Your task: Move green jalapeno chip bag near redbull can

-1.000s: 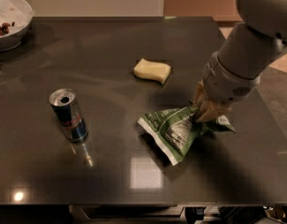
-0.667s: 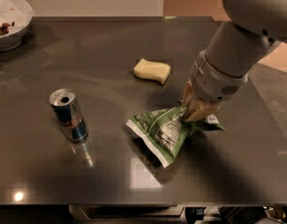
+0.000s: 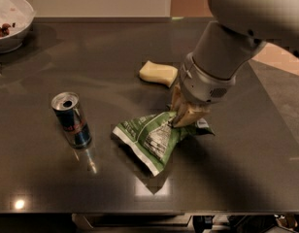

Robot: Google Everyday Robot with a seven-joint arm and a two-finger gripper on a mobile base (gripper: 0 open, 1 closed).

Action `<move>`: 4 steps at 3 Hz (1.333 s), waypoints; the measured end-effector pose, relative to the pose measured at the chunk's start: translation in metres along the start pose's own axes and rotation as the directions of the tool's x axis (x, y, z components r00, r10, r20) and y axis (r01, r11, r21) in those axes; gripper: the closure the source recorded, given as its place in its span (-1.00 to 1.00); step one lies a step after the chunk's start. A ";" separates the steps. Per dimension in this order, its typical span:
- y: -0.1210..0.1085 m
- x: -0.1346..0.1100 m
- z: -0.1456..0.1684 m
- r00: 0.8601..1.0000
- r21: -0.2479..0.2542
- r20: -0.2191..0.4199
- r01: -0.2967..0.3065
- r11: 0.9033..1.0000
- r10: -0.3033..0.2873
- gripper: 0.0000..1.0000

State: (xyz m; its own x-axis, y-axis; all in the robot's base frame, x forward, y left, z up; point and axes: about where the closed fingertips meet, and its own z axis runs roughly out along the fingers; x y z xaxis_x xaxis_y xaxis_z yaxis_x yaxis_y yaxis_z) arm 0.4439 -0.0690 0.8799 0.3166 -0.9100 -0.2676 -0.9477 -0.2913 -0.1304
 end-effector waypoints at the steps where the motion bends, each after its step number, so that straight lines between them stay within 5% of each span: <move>1: -0.001 -0.016 0.004 0.999 -0.010 0.027 0.028 1.000 -0.028 1.00; 4: -0.007 -0.040 0.018 0.996 -0.040 0.065 0.070 0.997 -0.068 -0.26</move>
Offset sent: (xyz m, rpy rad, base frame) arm -0.0094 0.0411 -0.0031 0.0509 0.0409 0.0852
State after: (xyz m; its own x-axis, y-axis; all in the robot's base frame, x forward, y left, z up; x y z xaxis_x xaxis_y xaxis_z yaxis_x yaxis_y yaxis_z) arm 0.4383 -0.0260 0.8746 0.3820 -0.8671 -0.3197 -0.9239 -0.3662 -0.1107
